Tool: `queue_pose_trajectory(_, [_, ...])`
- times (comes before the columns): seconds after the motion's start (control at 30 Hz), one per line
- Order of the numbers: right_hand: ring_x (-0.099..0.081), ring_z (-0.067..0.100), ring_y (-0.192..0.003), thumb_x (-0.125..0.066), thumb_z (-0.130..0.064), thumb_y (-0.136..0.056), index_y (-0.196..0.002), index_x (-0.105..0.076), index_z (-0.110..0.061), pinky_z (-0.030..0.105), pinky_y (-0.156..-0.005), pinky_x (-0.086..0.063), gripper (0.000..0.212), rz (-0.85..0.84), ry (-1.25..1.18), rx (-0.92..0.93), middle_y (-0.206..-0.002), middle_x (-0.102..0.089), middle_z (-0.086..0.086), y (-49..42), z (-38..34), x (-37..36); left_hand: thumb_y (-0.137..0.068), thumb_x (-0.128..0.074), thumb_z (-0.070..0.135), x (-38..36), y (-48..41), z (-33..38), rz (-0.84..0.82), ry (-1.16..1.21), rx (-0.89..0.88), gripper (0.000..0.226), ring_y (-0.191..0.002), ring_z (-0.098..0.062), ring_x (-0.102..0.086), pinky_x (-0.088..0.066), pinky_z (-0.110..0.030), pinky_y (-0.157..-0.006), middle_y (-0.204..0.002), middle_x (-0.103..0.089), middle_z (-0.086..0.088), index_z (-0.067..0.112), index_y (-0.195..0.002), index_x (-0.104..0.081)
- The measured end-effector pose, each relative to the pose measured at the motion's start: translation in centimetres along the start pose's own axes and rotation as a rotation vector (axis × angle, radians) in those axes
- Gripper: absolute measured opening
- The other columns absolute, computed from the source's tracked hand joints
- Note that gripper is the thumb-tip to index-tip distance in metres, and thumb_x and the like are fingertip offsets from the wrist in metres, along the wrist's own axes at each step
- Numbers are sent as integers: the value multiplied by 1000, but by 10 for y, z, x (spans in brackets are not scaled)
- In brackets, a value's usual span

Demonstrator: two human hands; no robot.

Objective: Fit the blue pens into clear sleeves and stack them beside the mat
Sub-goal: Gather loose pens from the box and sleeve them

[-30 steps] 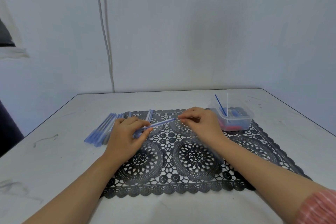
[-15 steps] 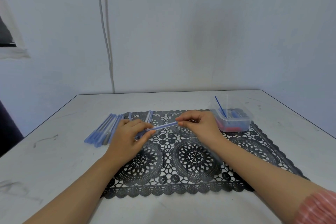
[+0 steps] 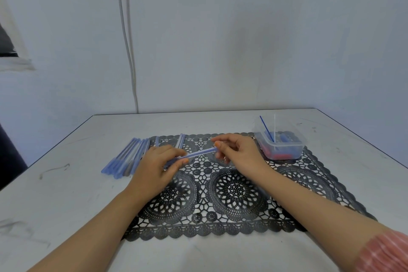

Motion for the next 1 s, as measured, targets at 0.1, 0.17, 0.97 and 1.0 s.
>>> queue_pose_trajectory(0.1, [-65,18,-74,-67,-20,-84,-92,-67,-23,29,-68,-55,8,5,139,35,-80,-70,5,-2,4,3,-91,-37,61,1,0,-2,0,-5,18,48,-83,9,-52,-40,-17,-75,-85,-56,28,24,-97,-67])
queue_pose_trajectory(0.17, [-63,11,-73,-67,-20,-84,-86,-66,-25,24,-71,-52,6,7,179,59,-78,-69,0,-3,5,4,-91,-37,60,1,0,-2,-4,-3,22,47,-83,7,-53,-41,-18,-74,-85,-55,28,25,-97,-67])
queue_pose_trajectory(0.97, [-55,6,-78,-53,-36,-87,-92,-65,-22,18,-65,-40,19,-93,447,306,-82,-63,-9,-6,12,4,-87,-51,46,2,2,-5,-25,30,61,30,-79,4,-60,-52,-21,-71,-91,-65,20,25,-100,-68])
queue_pose_trajectory(1.0, [-55,5,-76,-50,-37,-88,-89,-65,-22,20,-65,-40,21,-106,463,308,-79,-62,-12,-6,11,4,-87,-52,46,2,2,-4,-22,23,49,31,-79,5,-59,-51,-19,-72,-91,-64,20,24,-100,-68])
Point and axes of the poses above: each hand's wrist, its own y-axis away from the middle knuckle, its own x-axis out of the back of the hand, z = x × y, the point moved 2 cm from there along -y, towards the middle knuckle
